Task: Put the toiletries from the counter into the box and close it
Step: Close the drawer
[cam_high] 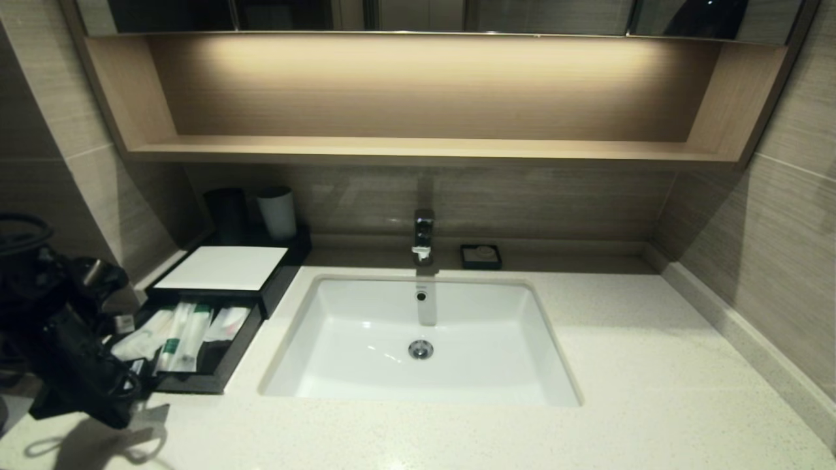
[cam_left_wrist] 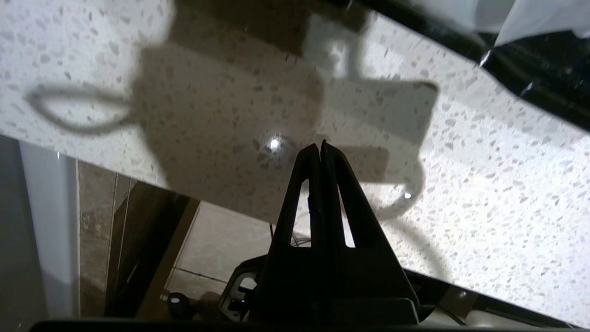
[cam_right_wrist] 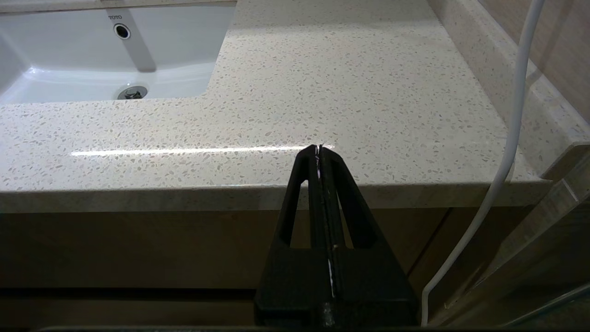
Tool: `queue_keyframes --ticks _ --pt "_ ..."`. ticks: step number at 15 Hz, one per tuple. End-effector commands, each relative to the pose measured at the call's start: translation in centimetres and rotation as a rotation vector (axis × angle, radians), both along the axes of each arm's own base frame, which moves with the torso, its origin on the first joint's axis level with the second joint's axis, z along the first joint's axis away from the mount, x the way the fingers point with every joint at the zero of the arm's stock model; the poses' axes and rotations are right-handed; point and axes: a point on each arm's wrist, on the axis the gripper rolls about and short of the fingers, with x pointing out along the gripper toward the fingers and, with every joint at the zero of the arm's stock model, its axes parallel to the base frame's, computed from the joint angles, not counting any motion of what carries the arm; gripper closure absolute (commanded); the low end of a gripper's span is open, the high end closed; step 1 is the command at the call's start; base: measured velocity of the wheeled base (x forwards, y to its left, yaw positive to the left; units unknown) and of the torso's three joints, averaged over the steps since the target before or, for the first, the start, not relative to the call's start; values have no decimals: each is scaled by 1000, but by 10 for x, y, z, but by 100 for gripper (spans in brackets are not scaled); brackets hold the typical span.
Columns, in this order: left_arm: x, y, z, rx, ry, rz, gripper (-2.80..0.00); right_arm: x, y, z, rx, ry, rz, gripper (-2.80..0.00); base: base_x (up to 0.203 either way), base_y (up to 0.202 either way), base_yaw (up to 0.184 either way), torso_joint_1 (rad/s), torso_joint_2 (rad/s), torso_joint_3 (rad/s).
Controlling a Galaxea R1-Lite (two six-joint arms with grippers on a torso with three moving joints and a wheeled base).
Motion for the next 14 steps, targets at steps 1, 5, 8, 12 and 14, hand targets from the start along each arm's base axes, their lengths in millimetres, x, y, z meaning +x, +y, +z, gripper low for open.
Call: queue_keyframes --ticks 1,5,8,12,14 --pt "8 2 -10 2 1 -1 0 0 0 0 0 3 0 0 0 0 0 0 0 0" --pt "26 6 -17 33 -100 -11 0 0 0 0 0 2 -1 0 0 0 0 0 0 0" --pt "40 9 -14 57 -179 -25 0 0 0 0 1 3 0 0 0 0 0 0 0 0" --pt "47 8 9 77 -270 -31 0 0 0 0 0 3 0 0 0 0 0 0 0 0" --pt "51 7 10 80 -295 -35 0 0 0 0 0 4 0 0 0 0 0 0 0 0"
